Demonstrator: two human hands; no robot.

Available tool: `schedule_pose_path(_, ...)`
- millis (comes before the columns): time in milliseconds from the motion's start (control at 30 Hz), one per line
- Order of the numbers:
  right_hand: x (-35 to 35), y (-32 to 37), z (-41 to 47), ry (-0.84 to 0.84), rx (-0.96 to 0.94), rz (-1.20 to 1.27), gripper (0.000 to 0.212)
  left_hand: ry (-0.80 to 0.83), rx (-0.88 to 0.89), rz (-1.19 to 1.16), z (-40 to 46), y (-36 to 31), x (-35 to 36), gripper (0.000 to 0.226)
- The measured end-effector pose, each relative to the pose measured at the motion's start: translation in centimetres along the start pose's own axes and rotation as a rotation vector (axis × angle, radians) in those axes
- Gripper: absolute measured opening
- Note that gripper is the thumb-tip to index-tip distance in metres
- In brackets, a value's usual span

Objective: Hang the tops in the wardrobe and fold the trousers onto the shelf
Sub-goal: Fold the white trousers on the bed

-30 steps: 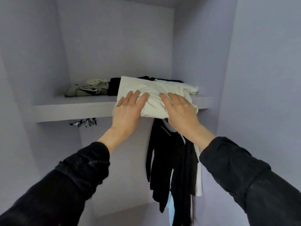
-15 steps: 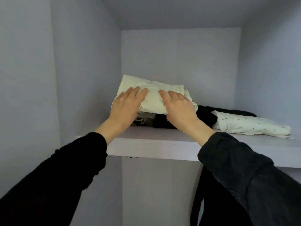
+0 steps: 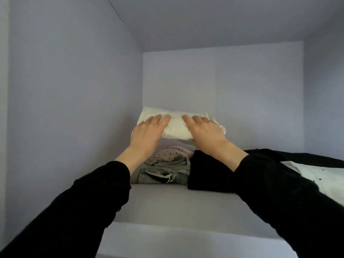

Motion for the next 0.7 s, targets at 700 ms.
schedule_pose_path(700, 18.6, -4.6, 9.4, 0.704, 0.119, 0.375, 0.065, 0.801, 0.144, -0.362, 10.2, -0.2, 22.5, 0.075)
Point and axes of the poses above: each hand's wrist, its own z-axis towards the middle knuckle, its own x-axis out of the palm, y = z × x, the point moved 9 cm from there along z, towards the middle knuckle, and after that the axes turned 14 degrees about y, right-handed, at the moved point
